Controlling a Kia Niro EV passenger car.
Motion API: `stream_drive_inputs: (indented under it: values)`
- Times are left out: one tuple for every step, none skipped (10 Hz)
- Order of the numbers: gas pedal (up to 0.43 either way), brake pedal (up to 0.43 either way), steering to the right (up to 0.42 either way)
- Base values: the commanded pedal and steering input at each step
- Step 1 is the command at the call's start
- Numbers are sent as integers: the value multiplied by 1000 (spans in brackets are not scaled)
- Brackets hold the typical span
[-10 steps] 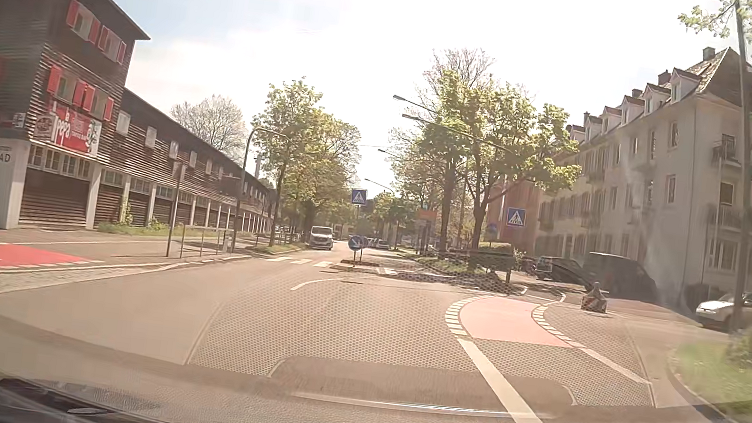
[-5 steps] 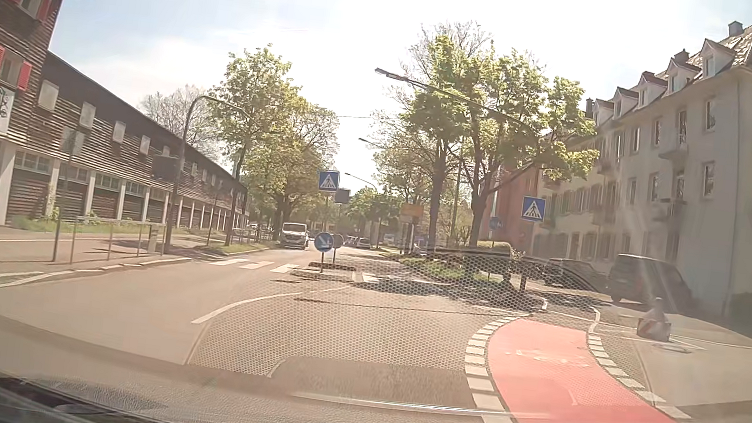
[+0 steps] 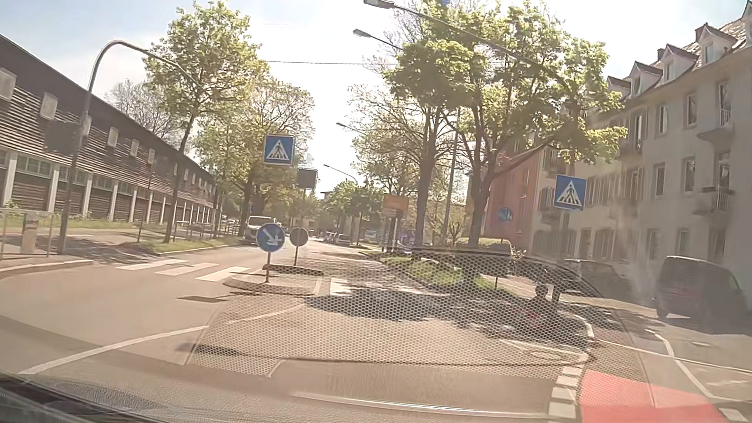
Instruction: Follow the waypoints while adhering to traffic rules and regulations
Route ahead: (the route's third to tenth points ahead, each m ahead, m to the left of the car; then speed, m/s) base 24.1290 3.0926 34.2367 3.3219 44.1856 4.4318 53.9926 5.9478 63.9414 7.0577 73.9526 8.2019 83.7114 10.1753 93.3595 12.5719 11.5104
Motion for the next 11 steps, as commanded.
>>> stream_drive_inputs:
  values:
    - [67,0,11]
    - [67,0,4]
    - [67,0,-2]
    - [67,0,-5]
    - [67,0,-8]
    - [67,0,-15]
    - [67,0,-24]
    - [87,0,-26]
    - [87,0,-30]
    - [87,0,-30]
    - [87,0,-30]
